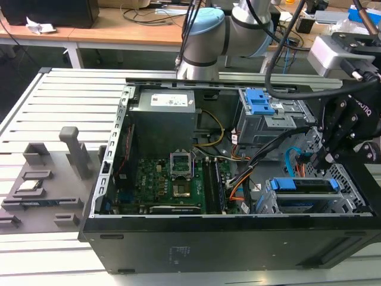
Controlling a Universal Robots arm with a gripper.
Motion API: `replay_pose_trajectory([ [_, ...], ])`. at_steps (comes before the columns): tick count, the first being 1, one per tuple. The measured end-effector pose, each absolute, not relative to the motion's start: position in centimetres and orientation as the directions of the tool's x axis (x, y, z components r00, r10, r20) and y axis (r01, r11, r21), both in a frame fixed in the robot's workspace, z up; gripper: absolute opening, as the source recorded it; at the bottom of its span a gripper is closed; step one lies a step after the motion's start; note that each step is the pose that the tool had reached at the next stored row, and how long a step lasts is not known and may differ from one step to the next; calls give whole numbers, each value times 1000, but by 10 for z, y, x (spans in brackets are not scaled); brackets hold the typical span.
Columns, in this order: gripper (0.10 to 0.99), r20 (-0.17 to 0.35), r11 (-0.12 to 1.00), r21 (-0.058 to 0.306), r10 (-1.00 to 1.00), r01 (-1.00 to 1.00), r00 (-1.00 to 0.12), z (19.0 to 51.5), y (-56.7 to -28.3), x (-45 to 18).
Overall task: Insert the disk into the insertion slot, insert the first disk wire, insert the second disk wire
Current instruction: 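Insert the first disk wire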
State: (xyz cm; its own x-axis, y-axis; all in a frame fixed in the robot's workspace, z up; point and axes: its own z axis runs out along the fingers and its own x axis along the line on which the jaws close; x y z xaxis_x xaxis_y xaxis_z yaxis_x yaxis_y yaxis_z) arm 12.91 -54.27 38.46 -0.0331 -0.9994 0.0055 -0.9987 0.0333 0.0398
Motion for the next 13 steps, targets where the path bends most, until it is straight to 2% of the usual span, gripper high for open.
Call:
replay_pose_trajectory([
  [5, 106, 13, 34, 40, -999, -999, -33, 377, -514, 144],
  [13, 114, 18, 34, 40, -999, -999, -33, 367, -507, 146],
])
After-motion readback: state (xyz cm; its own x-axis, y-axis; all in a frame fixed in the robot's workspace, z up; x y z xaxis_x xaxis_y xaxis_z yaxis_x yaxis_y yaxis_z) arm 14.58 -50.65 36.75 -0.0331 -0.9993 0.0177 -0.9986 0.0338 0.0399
